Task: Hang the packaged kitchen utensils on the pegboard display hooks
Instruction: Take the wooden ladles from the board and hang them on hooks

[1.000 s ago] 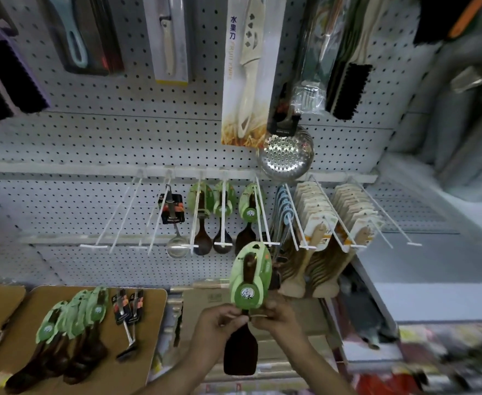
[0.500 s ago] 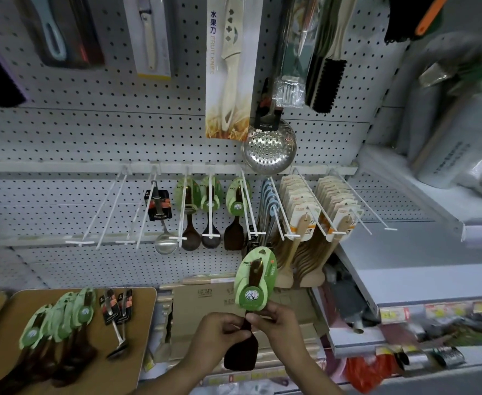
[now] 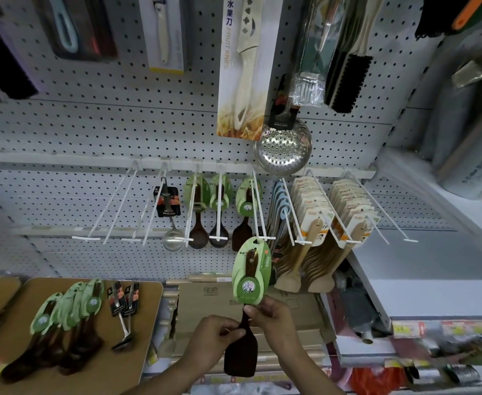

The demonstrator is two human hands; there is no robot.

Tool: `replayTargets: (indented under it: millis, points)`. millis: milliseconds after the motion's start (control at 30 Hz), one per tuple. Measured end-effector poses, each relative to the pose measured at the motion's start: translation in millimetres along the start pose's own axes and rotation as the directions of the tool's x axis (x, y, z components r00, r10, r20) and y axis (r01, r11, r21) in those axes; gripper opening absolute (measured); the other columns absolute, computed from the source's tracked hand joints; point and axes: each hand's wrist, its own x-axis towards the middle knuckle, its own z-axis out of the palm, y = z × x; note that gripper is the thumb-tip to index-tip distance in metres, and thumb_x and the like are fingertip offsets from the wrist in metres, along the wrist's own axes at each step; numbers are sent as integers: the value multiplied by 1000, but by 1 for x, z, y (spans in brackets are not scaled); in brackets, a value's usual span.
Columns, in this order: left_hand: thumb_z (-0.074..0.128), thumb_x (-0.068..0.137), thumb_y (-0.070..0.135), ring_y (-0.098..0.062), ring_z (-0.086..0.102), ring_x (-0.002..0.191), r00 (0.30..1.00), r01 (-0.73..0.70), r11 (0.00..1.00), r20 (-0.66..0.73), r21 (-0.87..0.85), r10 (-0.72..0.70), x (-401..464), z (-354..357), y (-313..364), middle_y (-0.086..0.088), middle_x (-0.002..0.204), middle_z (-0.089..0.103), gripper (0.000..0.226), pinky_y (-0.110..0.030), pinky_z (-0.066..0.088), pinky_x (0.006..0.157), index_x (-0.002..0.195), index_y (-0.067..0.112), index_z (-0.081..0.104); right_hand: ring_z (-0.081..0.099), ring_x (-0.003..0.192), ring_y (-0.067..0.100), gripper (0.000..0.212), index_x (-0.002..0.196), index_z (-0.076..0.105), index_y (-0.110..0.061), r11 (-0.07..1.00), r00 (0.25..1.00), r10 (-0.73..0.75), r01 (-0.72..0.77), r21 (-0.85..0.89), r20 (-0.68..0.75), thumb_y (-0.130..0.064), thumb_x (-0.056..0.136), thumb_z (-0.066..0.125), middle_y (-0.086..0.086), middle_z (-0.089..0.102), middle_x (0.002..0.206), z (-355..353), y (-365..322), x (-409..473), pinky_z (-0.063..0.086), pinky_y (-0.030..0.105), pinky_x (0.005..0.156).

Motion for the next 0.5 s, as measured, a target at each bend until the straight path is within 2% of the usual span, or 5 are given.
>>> replayTargets:
  millis: [100, 233, 300, 400, 500]
  points:
    - [69, 87, 33, -1, 52, 63, 1000, 6, 999, 3, 40, -6, 5, 0, -5, 6, 64, 64, 18, -26, 37, 62, 77, 19, 74, 68, 81, 20, 16, 100, 72, -2, 1000, 1000, 14, -14, 6, -7, 4, 87, 65, 22, 74, 94, -1, 2, 4, 57, 32, 70]
    - [71, 87, 29, 3, 61, 67, 1000, 19, 998, -6, 54, -19, 11, 0, -5, 10, 71, 72, 15, -22, 43, 65, 73, 32, 76, 67, 77, 18, 16, 98, 72, -2, 1000, 1000, 26, -26, 9, -13, 6, 86, 66, 14, 74, 84, -2, 6, 9, 56, 29, 65]
    - [71, 86, 30, 1, 61, 67, 1000, 16, 997, -13, 79, -15, 13, 1, -7, 7, 72, 72, 12, -23, 43, 64, 76, 28, 76, 66, 77, 18, 15, 97, 72, -2, 1000, 999, 30, -30, 5, -13, 6, 85, 67, 11, 73, 82, -3, 9, 12, 56, 29, 66]
    - [69, 87, 31, 1, 53, 58, 1000, 1, 990, -9, 142, 0, 16, 1, -8, 6, 63, 63, 20, -23, 36, 59, 67, 30, 70, 66, 80, 19, 20, 98, 73, -4, 1000, 1000, 20, -20, -7, -10, -8, 78, 74, 15, 73, 87, -4, 12, 16, 57, 33, 69]
    - [69, 88, 29, 3, 54, 58, 1000, 6, 990, -6, 144, -5, 21, 1, -8, 17, 59, 61, 30, -21, 36, 58, 61, 42, 66, 66, 80, 19, 28, 99, 73, -5, 999, 999, 32, -32, -14, -3, -15, 73, 73, 16, 74, 88, -6, 14, 21, 57, 36, 71]
